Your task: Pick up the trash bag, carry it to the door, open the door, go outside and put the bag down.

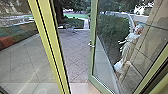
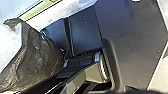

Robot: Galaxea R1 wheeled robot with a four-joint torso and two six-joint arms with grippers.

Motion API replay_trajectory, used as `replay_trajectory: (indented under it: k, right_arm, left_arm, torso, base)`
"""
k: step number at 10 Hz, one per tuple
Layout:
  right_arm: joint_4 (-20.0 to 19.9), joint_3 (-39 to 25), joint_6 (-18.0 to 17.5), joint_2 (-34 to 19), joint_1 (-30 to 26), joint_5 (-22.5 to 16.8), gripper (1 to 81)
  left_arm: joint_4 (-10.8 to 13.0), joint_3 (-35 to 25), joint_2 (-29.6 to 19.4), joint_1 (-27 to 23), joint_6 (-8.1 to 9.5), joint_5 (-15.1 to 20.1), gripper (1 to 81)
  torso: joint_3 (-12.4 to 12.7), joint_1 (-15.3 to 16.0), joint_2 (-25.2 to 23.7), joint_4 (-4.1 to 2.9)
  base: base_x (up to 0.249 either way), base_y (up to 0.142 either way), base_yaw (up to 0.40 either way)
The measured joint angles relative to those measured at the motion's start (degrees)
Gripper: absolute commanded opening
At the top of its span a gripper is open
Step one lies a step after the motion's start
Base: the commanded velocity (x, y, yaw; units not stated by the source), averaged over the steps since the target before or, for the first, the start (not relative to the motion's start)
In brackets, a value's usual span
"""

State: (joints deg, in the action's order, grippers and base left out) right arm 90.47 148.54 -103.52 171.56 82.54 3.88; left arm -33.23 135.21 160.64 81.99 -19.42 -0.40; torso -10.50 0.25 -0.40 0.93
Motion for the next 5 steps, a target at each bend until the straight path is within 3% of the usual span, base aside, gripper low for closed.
replay_trajectory:
  k: [2,5]
  right_arm:
    - [0.18,0.00,0.00,0.38,0.00,-0.11,81.1]
    - [0.22,0.00,0.00,0.46,0.00,-0.30,81.1]
  left_arm:
    - [0.00,0.00,0.00,0.11,0.00,0.00,1.0]
    - [0.00,0.00,0.00,0.17,0.00,-0.04,1.0]
  torso:
    - [0.00,0.00,0.00,0.00]
    - [0.00,0.00,0.00,0.00]
  base:
    - [0.000,0.000,-0.107]
    - [-0.026,0.000,0.000]
